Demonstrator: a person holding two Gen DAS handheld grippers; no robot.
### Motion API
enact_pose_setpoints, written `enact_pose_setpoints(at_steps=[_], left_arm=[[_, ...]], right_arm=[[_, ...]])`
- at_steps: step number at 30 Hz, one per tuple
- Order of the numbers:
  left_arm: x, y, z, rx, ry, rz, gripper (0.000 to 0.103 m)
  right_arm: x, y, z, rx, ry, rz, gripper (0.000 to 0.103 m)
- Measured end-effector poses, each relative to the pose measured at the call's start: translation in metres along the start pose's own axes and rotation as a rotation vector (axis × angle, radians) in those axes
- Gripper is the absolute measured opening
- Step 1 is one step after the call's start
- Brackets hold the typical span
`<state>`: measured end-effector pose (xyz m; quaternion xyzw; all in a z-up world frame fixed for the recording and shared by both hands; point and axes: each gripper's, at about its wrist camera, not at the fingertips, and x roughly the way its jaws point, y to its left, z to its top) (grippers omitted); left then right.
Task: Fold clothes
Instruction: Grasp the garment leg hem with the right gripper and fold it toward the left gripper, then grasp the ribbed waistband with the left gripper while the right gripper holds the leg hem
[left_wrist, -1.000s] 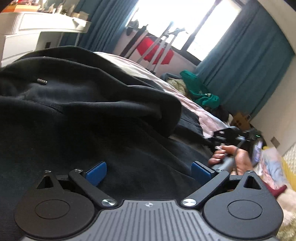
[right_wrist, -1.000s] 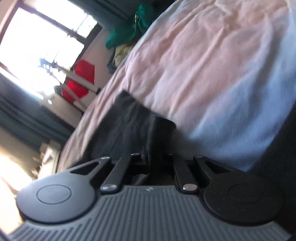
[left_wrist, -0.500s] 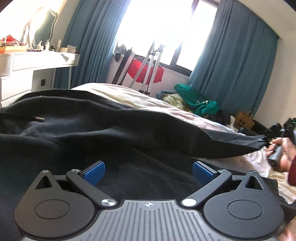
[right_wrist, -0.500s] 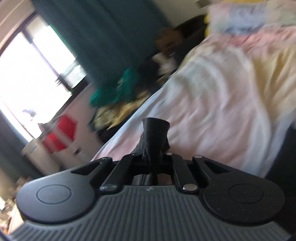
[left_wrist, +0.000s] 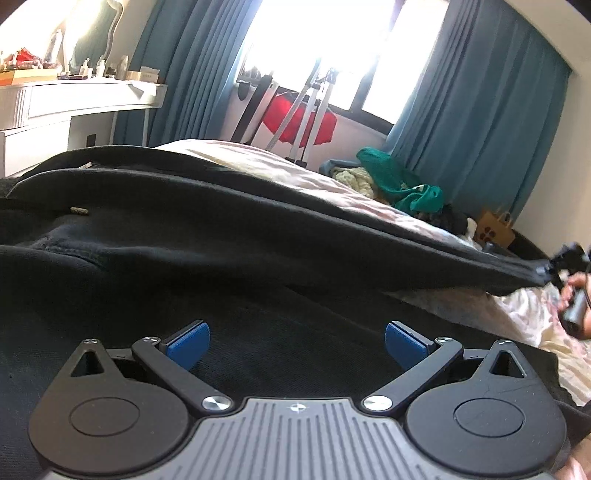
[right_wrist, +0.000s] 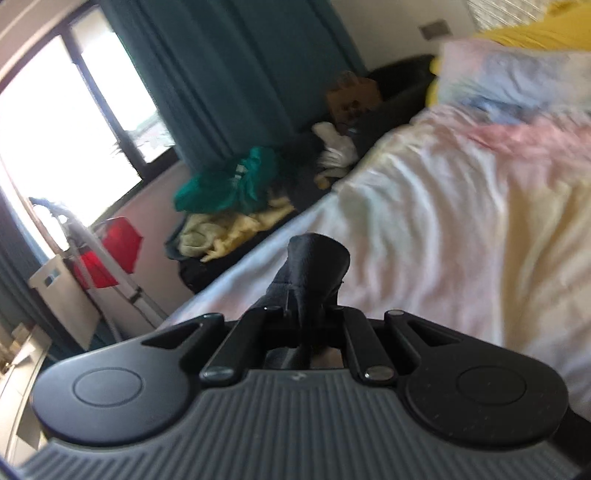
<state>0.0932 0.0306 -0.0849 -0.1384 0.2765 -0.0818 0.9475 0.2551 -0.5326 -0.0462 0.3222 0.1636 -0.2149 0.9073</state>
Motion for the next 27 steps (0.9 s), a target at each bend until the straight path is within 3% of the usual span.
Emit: enact_pose_setpoints(at_steps=[10,15,19,24,25,27], left_arm=[[-0.003,-0.002,0.003,-0.015,0.008,0.015,0.102],[-0.009,-0.006,0.004,-0.021,-0.001,0.037,0.102],[-0.021,-0.01,0.007,-0.013,-0.007,0.051,0.102],[-0.038,-0.017,0.008,0.035,-0.039,0.076,0.102],[-0.043,-0.017,0.008,0.03,-0.036,0.069,0.102],[-0.055,-0.015,0.008,-0.001,-0.028,0.041,0.102]], right_arm=[[-0.016,-0.091,-0.066,0.13,0.132,-0.067,0.007],[-0.031,-0.097,-0.073,0.196,0.127,-0.07,0.013],[-0.069,-0.08,-0.075,0.11,0.08,-0.099,0.015],[-0.128,-0.071,-0.08,0.103,0.048,-0.052,0.034],[-0.141,-0.069,-0.081,0.092,0.053,-0.038,0.043],[-0.165,-0.064,-0.083,0.061,0.056,-0.014,0.046]])
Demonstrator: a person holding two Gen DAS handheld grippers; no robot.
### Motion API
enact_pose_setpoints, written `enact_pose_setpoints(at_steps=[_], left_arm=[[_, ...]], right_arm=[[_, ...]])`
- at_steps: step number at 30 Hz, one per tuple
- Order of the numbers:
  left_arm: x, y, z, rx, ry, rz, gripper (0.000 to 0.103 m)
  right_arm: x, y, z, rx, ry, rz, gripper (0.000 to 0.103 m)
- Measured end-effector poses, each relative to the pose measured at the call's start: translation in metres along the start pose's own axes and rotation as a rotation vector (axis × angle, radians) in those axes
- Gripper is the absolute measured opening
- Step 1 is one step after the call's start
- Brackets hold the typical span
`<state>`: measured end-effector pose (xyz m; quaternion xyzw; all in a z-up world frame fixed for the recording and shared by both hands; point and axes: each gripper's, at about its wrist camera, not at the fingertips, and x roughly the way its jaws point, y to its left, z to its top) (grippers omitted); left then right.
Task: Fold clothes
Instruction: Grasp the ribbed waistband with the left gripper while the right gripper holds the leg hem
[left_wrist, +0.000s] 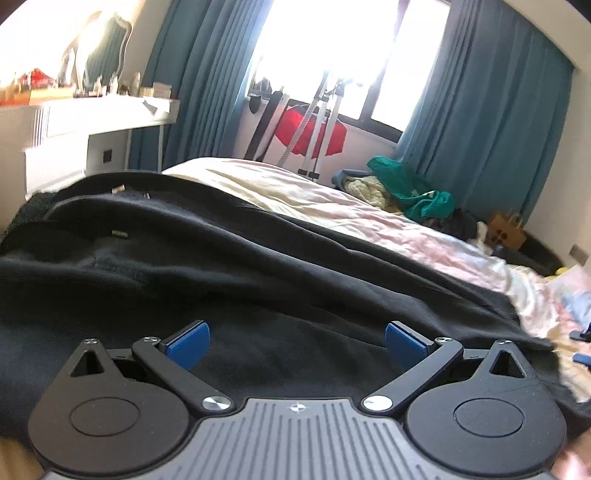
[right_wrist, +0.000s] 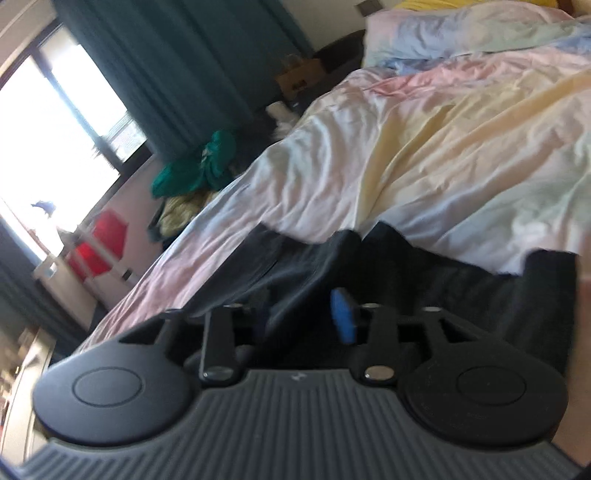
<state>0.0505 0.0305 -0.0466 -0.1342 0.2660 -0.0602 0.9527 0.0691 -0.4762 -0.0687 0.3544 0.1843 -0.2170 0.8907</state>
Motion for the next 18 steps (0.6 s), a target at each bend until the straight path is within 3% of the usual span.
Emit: enact_pose_setpoints(at_steps=[3,5,8,14,18], left_arm=[[-0.019,0.002,0.0,-0.034,-0.004,-0.033,0.103],[-0.026,-0.001,-0.001,-0.022,0.005,-0.013,0.103],[-0.033,-0.007,-0.004,0.001,0.036,0.036,0.102],[-0.048,-0.004,-0.015,-0.027,0.086,0.039,0.103],[-0.063,0.014,-0.021,-0.031,0.132,0.113,0.102]], right_arm=[[-0.033,0.005,-0.002,-0.043,-0.015,-0.001,0.052],[-0.053,0.003,-0.004,-0.029,-0.022,-0.011,0.07],[-0.072,-0.003,-0.006,0.009,-0.01,0.044,0.081],[-0.081,-0.008,-0.011,0.032,0.022,0.081,0.082],[-0.07,-0.024,-0.009,0.102,0.056,0.039,0.082]])
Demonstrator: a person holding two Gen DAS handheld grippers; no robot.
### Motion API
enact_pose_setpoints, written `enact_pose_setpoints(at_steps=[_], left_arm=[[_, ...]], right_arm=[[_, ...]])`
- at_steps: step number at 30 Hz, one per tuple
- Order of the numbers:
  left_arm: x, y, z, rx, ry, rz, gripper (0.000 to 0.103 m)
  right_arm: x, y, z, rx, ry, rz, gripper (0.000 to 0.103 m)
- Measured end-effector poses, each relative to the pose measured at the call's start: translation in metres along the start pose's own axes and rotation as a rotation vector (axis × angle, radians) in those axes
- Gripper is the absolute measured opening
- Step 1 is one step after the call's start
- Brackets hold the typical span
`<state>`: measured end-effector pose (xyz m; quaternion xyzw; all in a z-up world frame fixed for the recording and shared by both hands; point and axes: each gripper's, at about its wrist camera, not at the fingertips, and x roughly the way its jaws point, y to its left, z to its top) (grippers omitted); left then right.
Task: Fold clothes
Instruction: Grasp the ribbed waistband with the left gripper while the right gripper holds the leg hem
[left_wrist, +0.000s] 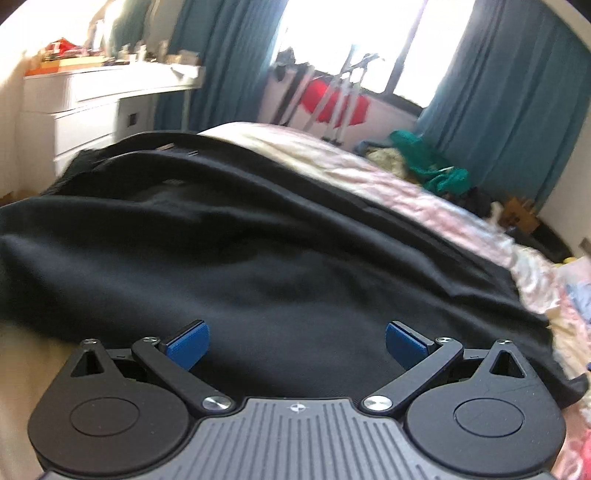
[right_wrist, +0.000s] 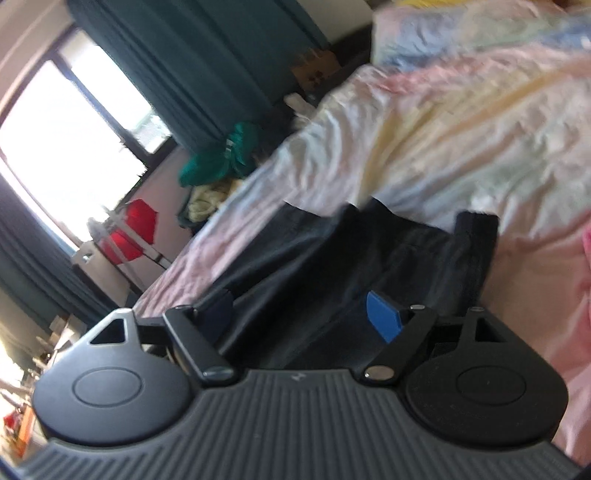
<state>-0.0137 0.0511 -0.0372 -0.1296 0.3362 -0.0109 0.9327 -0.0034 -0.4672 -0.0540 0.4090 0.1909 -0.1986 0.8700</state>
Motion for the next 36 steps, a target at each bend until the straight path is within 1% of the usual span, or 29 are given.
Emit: enact_pose_setpoints(at_steps=[2,3,6,9,11,13,14,16,18,22,26,27,29,32,33,35,36], left_arm=[[-0.004,0.013,0.002,0.005,0.029,0.054,0.102],[-0.006,0.019,0.006,0.003,0.042,0.08,0.102],[-0.015,0.037,0.019,-0.02,0.048,0.113,0.102],[-0.027,0.053,0.033,-0.022,0.03,0.144,0.102],[-0.032,0.064,0.041,-0.019,0.023,0.163,0.102],[-0.033,0.075,0.049,-0.007,0.015,0.19,0.102],[-0.03,0.079,0.052,0.003,0.01,0.216,0.102],[-0.024,0.089,0.06,0.018,0.006,0.262,0.102],[-0.016,0.097,0.064,0.0,0.033,0.274,0.102],[-0.011,0.114,0.064,-0.098,0.06,0.225,0.102],[-0.016,0.128,0.061,-0.21,0.05,0.155,0.102],[-0.016,0.131,0.061,-0.233,0.048,0.14,0.102],[-0.017,0.138,0.059,-0.278,0.044,0.112,0.102],[-0.019,0.145,0.055,-0.355,0.023,0.075,0.102],[-0.019,0.147,0.054,-0.376,0.015,0.066,0.102],[-0.02,0.151,0.051,-0.413,0.005,0.058,0.102],[-0.02,0.152,0.05,-0.422,0.0,0.062,0.102]], right_arm=[[0.001,-0.01,0.002,0.02,0.001,-0.079,0.082],[0.0,-0.013,0.004,0.002,-0.014,-0.144,0.082],[0.001,-0.026,0.014,-0.03,-0.074,-0.302,0.082],[0.006,-0.05,0.022,0.002,-0.083,-0.395,0.082],[0.013,-0.07,0.025,0.047,-0.051,-0.406,0.082],[0.019,-0.088,0.026,0.11,-0.004,-0.378,0.081],[0.022,-0.096,0.025,0.139,0.02,-0.356,0.081],[0.024,-0.104,0.024,0.183,0.043,-0.286,0.081],[0.025,-0.106,0.022,0.217,0.056,-0.214,0.081],[0.032,-0.104,0.016,0.274,0.111,-0.111,0.082],[0.052,-0.11,0.008,0.397,0.229,0.03,0.083],[0.054,-0.109,0.007,0.41,0.239,0.059,0.084],[0.054,-0.102,0.008,0.41,0.231,0.114,0.083],[0.041,-0.088,0.013,0.383,0.14,0.219,0.084],[0.038,-0.084,0.014,0.376,0.119,0.239,0.084],[0.034,-0.08,0.015,0.364,0.097,0.241,0.084],[0.033,-0.078,0.015,0.358,0.097,0.228,0.084]])
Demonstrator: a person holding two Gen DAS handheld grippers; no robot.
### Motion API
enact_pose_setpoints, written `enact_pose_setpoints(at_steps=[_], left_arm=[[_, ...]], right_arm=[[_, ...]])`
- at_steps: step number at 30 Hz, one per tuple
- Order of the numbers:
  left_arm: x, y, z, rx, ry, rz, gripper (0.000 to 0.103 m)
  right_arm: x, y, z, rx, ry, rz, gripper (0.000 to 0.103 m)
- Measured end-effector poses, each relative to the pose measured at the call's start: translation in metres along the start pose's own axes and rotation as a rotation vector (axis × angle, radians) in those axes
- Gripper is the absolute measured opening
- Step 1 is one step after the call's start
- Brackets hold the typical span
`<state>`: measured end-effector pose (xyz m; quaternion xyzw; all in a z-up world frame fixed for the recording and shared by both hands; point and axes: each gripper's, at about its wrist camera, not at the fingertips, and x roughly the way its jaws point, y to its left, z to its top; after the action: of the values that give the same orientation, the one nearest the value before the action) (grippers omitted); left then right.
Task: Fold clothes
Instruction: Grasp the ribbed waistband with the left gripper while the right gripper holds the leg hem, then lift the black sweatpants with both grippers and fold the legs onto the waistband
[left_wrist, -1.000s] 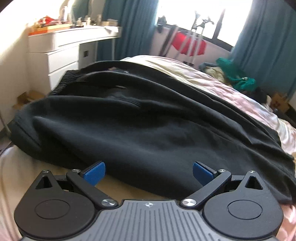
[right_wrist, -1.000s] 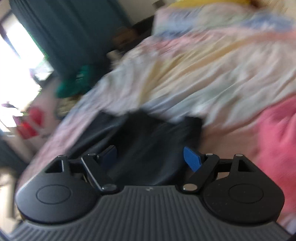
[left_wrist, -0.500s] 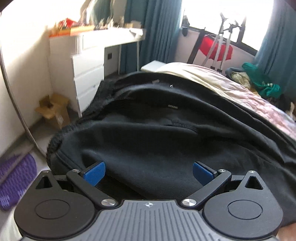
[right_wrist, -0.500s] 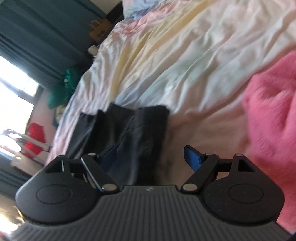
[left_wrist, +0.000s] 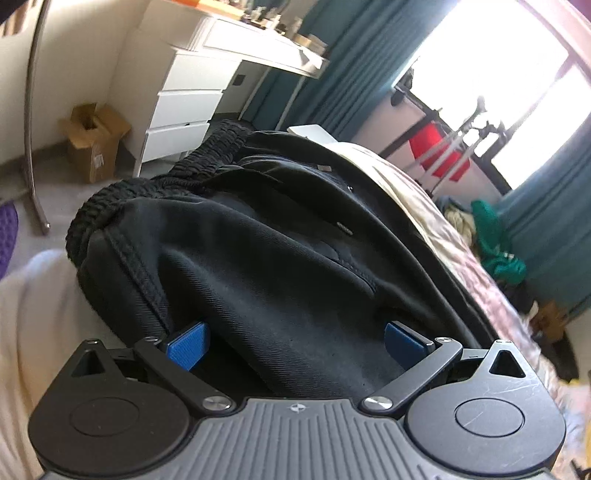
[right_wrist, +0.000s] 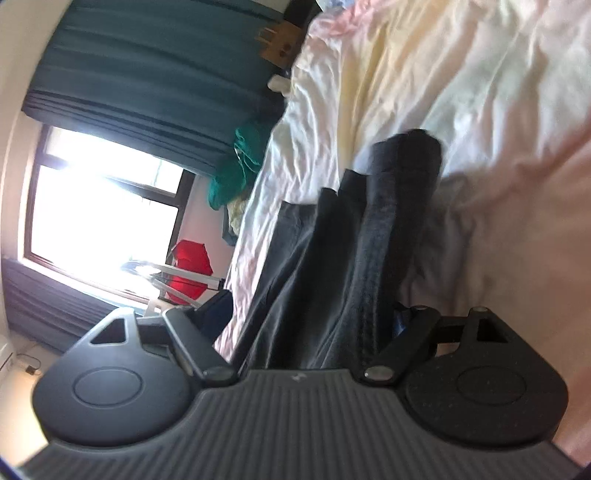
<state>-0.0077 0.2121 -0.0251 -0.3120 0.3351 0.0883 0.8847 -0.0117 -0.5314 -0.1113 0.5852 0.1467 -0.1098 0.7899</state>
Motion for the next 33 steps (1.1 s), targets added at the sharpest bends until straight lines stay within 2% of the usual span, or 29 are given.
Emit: enact_pose_setpoints(at_steps=[4,10,13,15,17,18,23,25,27,30,32,33], left_arm=[[-0.006,0.009,0.0,-0.063,-0.016,-0.013,0.102],[-0.017,0.026,-0.002,-0.168,-0.009,-0.021,0.102],[-0.017,0.033,0.002,-0.205,0.004,-0.032,0.102],[-0.02,0.039,0.002,-0.251,0.004,-0.051,0.102],[-0.025,0.046,0.0,-0.289,-0.006,-0.058,0.102],[-0.027,0.049,-0.001,-0.305,-0.014,-0.058,0.102],[-0.04,0.074,-0.002,-0.453,-0.058,-0.057,0.1],[-0.043,0.082,-0.002,-0.487,-0.073,0.01,0.101],[-0.045,0.089,-0.003,-0.53,-0.082,0.045,0.1],[-0.039,0.097,-0.001,-0.561,-0.075,0.024,0.1],[-0.026,0.098,0.002,-0.562,-0.023,0.024,0.093],[-0.02,0.098,0.002,-0.561,0.001,0.023,0.081]], right_arm=[[0.003,-0.003,-0.001,-0.01,0.011,-0.094,0.083],[0.013,-0.014,0.0,-0.051,0.036,-0.246,0.07],[0.015,-0.022,0.0,-0.022,0.029,-0.267,0.061],[0.014,-0.023,0.001,-0.025,-0.008,-0.283,0.05],[0.009,-0.02,0.0,-0.046,-0.036,-0.288,0.019],[0.006,-0.019,0.0,-0.057,-0.049,-0.29,0.016],[-0.002,0.01,-0.004,-0.196,-0.145,-0.231,0.01],[-0.006,0.021,-0.007,-0.23,-0.188,-0.214,0.01],[-0.006,0.027,-0.008,-0.245,-0.207,-0.224,0.01],[-0.001,0.032,-0.007,-0.286,-0.215,-0.268,0.01],[0.006,0.034,-0.008,-0.313,-0.21,-0.308,0.01],[0.008,0.033,-0.009,-0.316,-0.208,-0.322,0.01]])
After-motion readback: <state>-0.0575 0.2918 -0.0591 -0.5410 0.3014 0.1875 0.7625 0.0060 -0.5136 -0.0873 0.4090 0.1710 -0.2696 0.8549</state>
